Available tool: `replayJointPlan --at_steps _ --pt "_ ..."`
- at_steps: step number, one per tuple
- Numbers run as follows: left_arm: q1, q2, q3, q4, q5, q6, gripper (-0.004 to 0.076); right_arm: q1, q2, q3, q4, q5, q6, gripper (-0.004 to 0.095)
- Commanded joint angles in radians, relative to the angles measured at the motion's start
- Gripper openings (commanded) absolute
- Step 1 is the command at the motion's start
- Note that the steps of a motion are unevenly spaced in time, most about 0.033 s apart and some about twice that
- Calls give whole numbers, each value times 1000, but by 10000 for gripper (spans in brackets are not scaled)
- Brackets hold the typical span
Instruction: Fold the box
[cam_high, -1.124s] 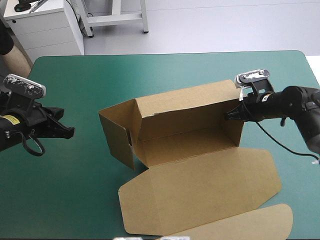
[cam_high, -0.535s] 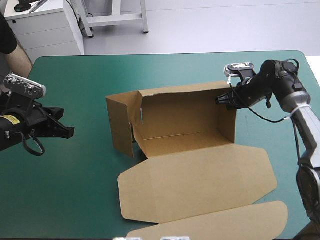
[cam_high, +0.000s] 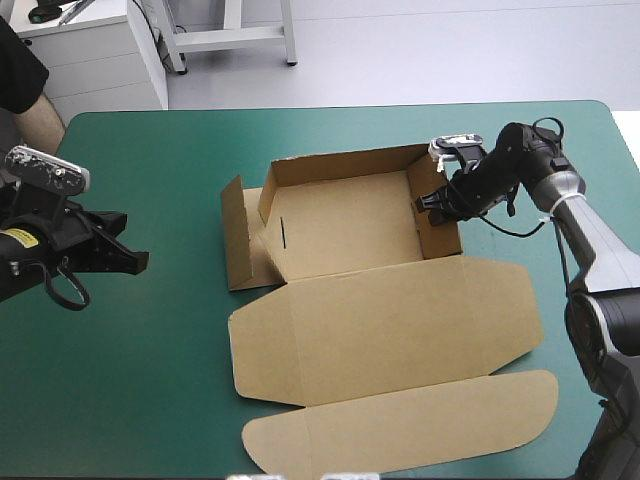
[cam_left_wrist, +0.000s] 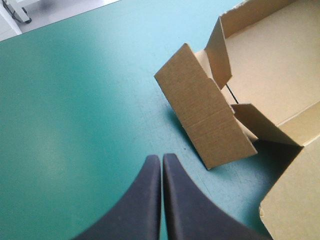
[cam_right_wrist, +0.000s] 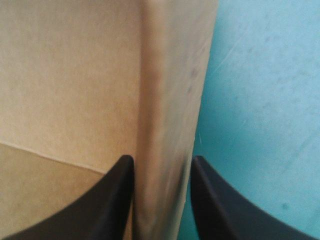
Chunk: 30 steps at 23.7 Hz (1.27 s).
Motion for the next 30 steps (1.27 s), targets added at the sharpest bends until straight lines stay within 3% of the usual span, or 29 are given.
replayJointPlan --at_steps 1,3,6,13,20,30 --pt "-1 -12 -23 -27 -101 -6 -8 -5 -67 -27 2 60 -27 671" --pt "-1 -12 -23 -27 -119 -6 -8 -7 -85 -53 -1 102 -27 742" --pt "-1 -12 -23 -27 -121 -6 -8 -7 -113 -170 -1 166 2 741" --pt "-1 -12 -23 -27 -120 -6 -8 -7 -174 -369 1 164 38 697" --pt "-1 -12 -22 -27 -99 -6 -8 -7 -135 -375 86 148 -49 670" --pt "-1 -12 -22 -33 -86 -6 -8 -4 -21 -375 -7 153 32 670"
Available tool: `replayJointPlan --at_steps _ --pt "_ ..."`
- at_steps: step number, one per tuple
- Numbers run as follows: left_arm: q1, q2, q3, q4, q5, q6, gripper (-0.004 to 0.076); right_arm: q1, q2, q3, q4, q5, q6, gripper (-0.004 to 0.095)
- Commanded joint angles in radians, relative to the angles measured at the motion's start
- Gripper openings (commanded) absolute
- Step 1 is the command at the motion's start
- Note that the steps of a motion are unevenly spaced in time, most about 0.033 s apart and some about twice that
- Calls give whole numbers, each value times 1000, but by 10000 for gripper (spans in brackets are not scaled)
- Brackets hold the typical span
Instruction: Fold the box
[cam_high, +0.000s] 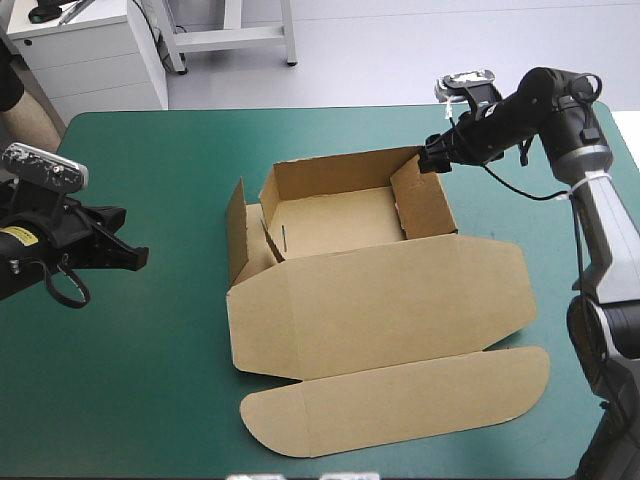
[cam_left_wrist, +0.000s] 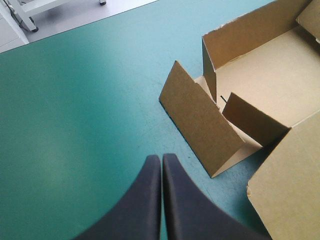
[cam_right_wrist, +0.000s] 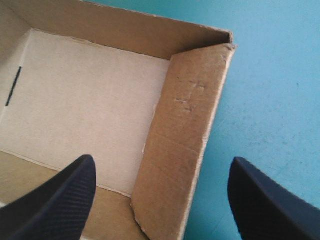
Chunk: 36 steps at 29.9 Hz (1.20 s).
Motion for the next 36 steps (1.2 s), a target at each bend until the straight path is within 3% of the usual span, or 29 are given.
replayJointPlan --at_steps 1,19,24,29,30,36 --pt "-1 -12 -25 -35 -53 -6 -8 -3 -5 -28 -13 -2 23 670" --pt "-1 -12 -25 -48 -51 -6 -8 -3 200 -28 -10 -36 25 647" --pt "-1 -12 -25 -48 -44 -6 -8 -3 217 -28 -5 -33 25 446" --pt "-1 -12 -25 -48 -44 -6 -8 -3 217 -30 -3 -30 25 19" --pt "-1 -12 -25 -48 -44 -6 -8 -3 217 -30 -3 -30 25 -16" --pt "-1 -12 -25 -48 -44 -9 -8 -3 217 -45 -6 -13 25 -15"
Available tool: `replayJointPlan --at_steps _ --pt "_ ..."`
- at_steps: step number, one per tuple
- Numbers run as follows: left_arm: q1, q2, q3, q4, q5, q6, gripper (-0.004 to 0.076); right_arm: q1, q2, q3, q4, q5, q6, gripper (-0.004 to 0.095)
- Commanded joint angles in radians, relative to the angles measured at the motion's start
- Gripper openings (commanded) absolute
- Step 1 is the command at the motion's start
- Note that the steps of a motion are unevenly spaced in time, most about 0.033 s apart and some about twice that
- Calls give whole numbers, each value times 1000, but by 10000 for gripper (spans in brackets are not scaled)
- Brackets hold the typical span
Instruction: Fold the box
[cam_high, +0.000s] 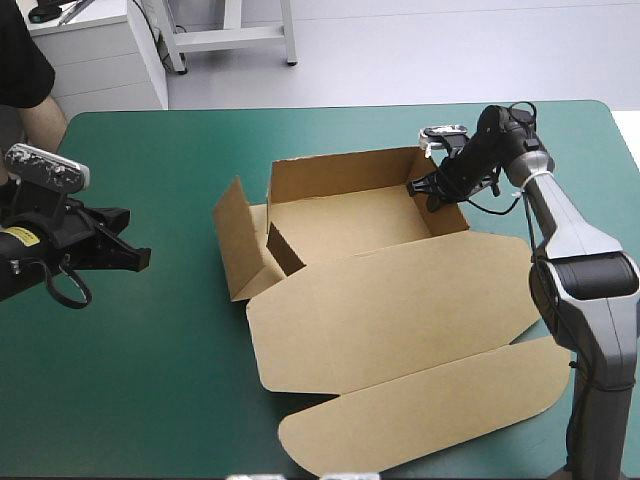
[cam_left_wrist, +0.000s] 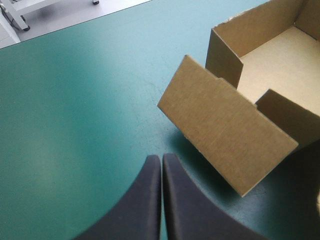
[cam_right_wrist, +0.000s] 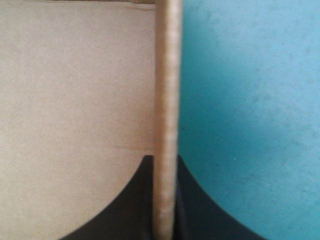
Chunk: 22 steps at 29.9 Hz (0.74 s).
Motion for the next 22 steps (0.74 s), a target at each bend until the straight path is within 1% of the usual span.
replayJointPlan --at_steps 1,5,9,13,20,22 --pt "-1 -12 -25 -23 -51 -9 -8 -5 -64 -54 25 12 -3 -15" --pt "-1 -12 -25 -23 -49 -9 -8 -13 -88 -68 30 23 -15 -15" --pt "-1 3 -23 -23 -51 -9 -8 -27 -146 -68 11 25 -27 -20" --pt "-1 49 -23 -23 -51 -9 -8 -57 -225 -66 37 25 -27 -20" --pt "2 177 -23 -23 -59 -6 -8 -110 -391 -64 38 25 -27 -20" --pt "26 214 -23 -43 -69 -8 -4 -112 -436 -64 36 25 -27 -20"
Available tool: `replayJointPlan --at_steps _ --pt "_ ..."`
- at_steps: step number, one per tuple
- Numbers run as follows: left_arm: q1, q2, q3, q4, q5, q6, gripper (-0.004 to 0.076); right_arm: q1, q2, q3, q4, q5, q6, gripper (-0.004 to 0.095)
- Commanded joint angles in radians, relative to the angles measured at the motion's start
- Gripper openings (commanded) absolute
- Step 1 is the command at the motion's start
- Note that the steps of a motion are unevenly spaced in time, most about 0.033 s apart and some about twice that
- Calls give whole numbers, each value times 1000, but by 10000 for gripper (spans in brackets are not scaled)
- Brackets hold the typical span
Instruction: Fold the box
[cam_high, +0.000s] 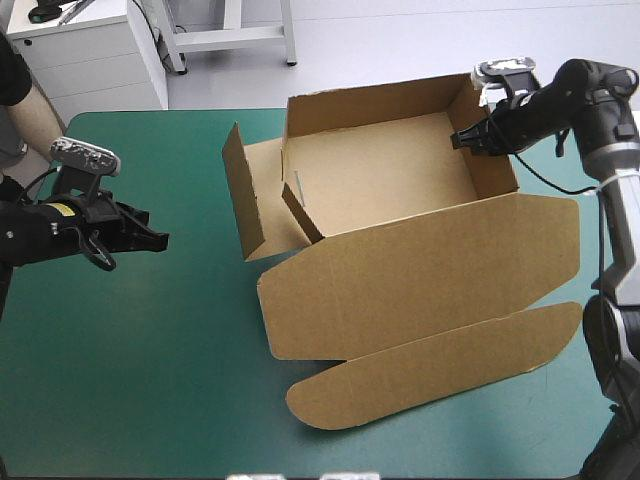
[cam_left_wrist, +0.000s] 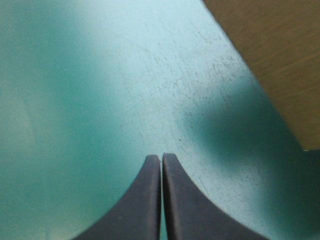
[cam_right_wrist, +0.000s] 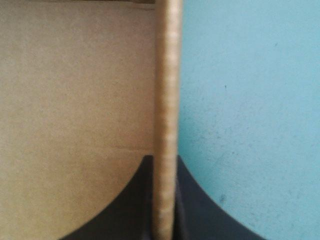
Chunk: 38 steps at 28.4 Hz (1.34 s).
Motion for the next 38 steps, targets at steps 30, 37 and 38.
replayJointPlan --at_steps 30,37,38 --pt "308 138 389 -1045 7 757 331 -15 -414 207 87 10 -8 -20" --pt "186 138 389 -1264 186 801 454 -15 -414 226 121 8 -23 -20" --pt "186 138 389 -1301 232 807 454 -15 -414 226 121 8 -23 -20"
